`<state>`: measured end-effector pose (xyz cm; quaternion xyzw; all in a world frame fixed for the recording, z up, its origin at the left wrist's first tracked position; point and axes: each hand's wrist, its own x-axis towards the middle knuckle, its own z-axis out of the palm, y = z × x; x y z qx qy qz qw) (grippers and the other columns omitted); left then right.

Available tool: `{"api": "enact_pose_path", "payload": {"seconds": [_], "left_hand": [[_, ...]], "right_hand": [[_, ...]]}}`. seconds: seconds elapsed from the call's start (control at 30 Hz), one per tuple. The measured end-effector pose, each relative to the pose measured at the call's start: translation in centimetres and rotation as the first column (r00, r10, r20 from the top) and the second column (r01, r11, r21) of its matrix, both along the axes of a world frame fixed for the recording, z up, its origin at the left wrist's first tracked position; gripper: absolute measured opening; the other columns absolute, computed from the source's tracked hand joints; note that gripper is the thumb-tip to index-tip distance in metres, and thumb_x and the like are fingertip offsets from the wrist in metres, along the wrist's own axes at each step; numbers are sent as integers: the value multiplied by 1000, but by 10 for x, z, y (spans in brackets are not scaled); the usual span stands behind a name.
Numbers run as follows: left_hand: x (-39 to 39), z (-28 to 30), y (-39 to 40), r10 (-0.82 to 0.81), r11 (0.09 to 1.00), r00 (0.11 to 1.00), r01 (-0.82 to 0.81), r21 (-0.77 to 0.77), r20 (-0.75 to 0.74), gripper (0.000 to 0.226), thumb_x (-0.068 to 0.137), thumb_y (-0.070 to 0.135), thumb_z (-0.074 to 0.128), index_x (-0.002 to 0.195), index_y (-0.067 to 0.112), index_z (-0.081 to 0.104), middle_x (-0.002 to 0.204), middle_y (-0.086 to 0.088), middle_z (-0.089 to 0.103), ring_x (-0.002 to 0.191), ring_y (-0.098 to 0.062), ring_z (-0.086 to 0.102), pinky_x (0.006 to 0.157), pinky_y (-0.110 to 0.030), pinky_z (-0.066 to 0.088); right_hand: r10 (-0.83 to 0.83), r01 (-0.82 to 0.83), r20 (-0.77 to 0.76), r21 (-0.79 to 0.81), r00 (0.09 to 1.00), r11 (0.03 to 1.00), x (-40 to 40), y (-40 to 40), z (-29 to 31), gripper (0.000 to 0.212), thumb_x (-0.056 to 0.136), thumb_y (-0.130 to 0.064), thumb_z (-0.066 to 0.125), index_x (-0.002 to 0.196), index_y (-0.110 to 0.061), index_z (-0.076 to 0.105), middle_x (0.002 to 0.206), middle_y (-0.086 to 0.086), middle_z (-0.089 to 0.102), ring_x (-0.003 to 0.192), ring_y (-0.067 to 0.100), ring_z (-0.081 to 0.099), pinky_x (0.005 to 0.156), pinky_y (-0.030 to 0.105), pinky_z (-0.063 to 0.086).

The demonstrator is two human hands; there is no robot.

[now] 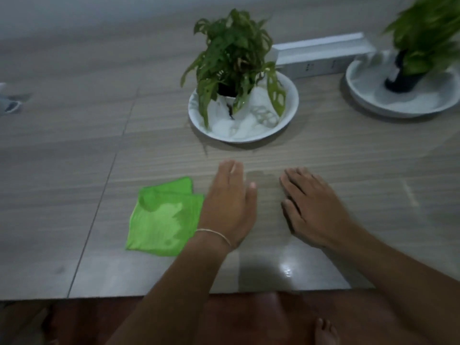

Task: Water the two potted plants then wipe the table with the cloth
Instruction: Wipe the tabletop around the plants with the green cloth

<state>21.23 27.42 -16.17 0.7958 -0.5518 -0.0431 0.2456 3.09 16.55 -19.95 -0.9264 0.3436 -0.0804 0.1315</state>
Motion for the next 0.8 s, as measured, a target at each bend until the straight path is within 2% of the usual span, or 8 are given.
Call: {"api": "enact_pose_path", "payload": {"seconds": [0.1, 0.23, 0.33, 0.5, 0.63, 0.8], "left_hand": [[-71, -11, -41, -80, 996, 997, 80, 38, -13, 68, 98, 43, 23, 148, -1, 35, 156, -23, 32, 149, -34, 23, 122, -43, 24], [-128, -20, -71, -103, 983, 993, 110, 146, -55, 72, 96, 44, 20, 149, -3, 32, 158, -23, 28, 150, -35, 21, 122, -45, 22], [-143, -32, -78, -64, 973, 998, 66, 219, -15, 71, 95, 44, 27, 148, -3, 35, 156, -21, 33, 148, -36, 26, 122, -47, 22], [-150, -31, -75, 12, 980, 1000, -14, 199, 15, 70, 91, 45, 43, 146, 1, 41, 154, -16, 40, 146, -32, 32, 122, -42, 18], [-149, -26, -78, 21, 976, 1000, -23, 218, 14, 81, 87, 55, 49, 149, 4, 37, 157, -12, 36, 148, -28, 28, 122, -40, 18], [-151, -28, -76, 29, 978, 999, -34, 205, 31, 83, 86, 54, 55, 148, 3, 38, 157, -13, 35, 148, -29, 28, 122, -43, 20]], "right_hand": [[-21, 20, -39, -17, 999, 1000, -51, -20, 0, 59, 102, -41, 31, 155, -17, 40, 162, 8, 37, 151, 30, 30, 124, 48, 22], [-66, 64, -106, -20, 992, 998, -114, -46, 4, 60, 102, -43, 30, 157, -20, 34, 166, 6, 30, 154, 26, 24, 126, 44, 15], [-126, 127, -152, -5, 980, 992, -148, -68, 9, 65, 102, -49, 29, 159, -19, 30, 167, 5, 27, 155, 24, 20, 127, 43, 12], [-157, 159, -210, -5, 965, 987, -181, -90, 17, 72, 98, -58, 29, 159, -19, 31, 167, 5, 28, 155, 26, 20, 126, 49, 16], [-183, 178, -197, -41, 963, 983, -182, -90, 16, 73, 94, -56, 41, 155, -16, 39, 163, 9, 36, 152, 30, 29, 122, 54, 22], [-150, 138, -199, -74, 968, 988, -183, -90, 14, 76, 92, -56, 50, 155, -14, 39, 163, 12, 35, 153, 32, 27, 122, 56, 22]]}}
